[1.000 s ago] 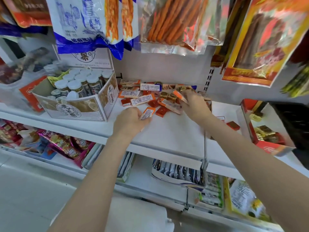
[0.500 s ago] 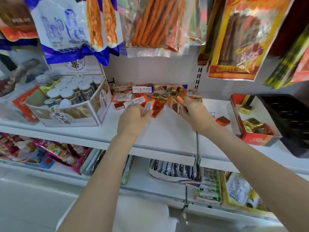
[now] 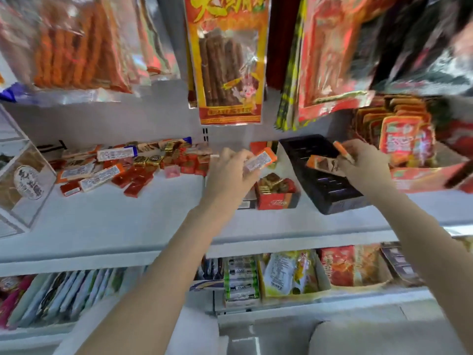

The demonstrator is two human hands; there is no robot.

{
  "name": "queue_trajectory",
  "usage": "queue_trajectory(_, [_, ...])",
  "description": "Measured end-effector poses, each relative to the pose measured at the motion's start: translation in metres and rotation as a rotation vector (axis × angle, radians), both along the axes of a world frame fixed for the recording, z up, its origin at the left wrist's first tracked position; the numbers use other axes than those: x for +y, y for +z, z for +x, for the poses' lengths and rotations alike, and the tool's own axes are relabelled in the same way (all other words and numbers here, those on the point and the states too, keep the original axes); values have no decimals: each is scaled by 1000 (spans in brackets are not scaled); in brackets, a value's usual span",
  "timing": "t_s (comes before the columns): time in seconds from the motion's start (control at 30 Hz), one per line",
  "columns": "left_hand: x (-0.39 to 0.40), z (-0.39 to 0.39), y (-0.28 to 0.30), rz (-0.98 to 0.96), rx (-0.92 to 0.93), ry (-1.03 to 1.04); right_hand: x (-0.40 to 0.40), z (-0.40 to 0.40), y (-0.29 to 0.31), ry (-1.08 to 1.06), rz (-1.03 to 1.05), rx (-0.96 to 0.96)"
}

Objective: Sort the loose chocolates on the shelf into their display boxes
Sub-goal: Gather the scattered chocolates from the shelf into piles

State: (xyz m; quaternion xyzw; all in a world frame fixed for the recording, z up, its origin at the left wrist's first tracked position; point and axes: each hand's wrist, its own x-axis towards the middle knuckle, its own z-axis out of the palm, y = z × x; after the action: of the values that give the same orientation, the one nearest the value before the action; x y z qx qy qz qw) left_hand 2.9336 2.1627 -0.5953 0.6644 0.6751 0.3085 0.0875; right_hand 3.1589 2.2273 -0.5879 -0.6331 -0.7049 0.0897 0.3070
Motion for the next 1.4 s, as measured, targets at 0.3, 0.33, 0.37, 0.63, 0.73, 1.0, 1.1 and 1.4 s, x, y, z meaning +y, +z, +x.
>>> queue_trajectory(0.3, [32,63,-13,21,111,-101,53,18,-22,70,-91,83])
queue_trajectory(0.33, [34,65,-15,18,116,-112,55,17,-24,85,-109,93])
queue_trajectory(0.37, [35,68,-16,14,121,-124,57,17,-27,96,-136,103])
queue_trajectory(0.63, [42,87,-20,-27,117,-207,45,34,-30,215,-231,-11])
queue_trajectory(0.73, [45,90,-20,-23,131,-239,36,44,-15,236,-263,-6])
queue_trajectory(1.0, [55,91,-21,-34,122,-217,36,58,-17,298,-398,-140])
queue_trajectory(1.1, [61,94,-19,-54,128,-258,40,58,-24,228,-196,-65])
queue_trajectory(1.4, [62,91,-18,-44,161,-280,38,47,-25,275,-198,-180])
